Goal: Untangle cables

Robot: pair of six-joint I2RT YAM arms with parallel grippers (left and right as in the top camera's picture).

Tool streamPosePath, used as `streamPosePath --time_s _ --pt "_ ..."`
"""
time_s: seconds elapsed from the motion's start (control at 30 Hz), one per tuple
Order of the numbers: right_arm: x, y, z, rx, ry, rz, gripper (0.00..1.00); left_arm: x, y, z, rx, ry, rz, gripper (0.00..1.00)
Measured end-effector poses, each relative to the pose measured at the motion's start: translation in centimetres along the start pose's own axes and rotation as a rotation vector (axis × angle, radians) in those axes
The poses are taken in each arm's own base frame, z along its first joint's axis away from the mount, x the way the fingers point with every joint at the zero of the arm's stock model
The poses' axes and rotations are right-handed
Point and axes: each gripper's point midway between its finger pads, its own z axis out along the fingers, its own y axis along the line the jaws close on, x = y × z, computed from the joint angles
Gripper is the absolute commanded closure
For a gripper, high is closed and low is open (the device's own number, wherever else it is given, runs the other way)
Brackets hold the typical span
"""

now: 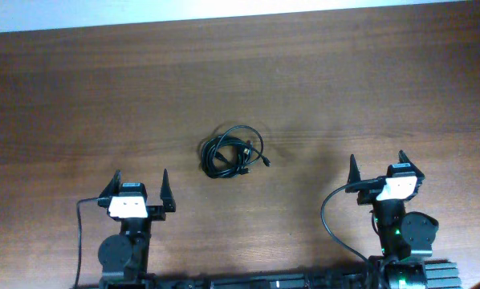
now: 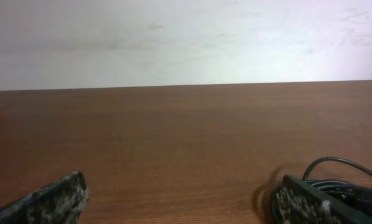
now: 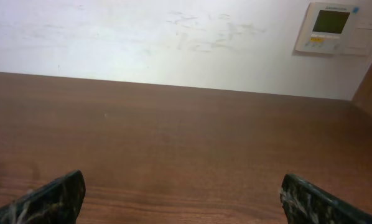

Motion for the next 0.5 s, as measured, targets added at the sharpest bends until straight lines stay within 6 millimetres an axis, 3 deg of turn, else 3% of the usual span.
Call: streamPosePath --time_s 0.33,0.5 --pt "0.0 0.0 0.0 0.0 0.0 0.0 0.01 -0.7 0.4 0.0 -0.023 -0.03 0.007 0.01" --pt "0.0 0.0 0.0 0.0 0.0 0.0 0.01 -4.9 0.8 -0.5 -0.048 -0.204 0.016 0.01"
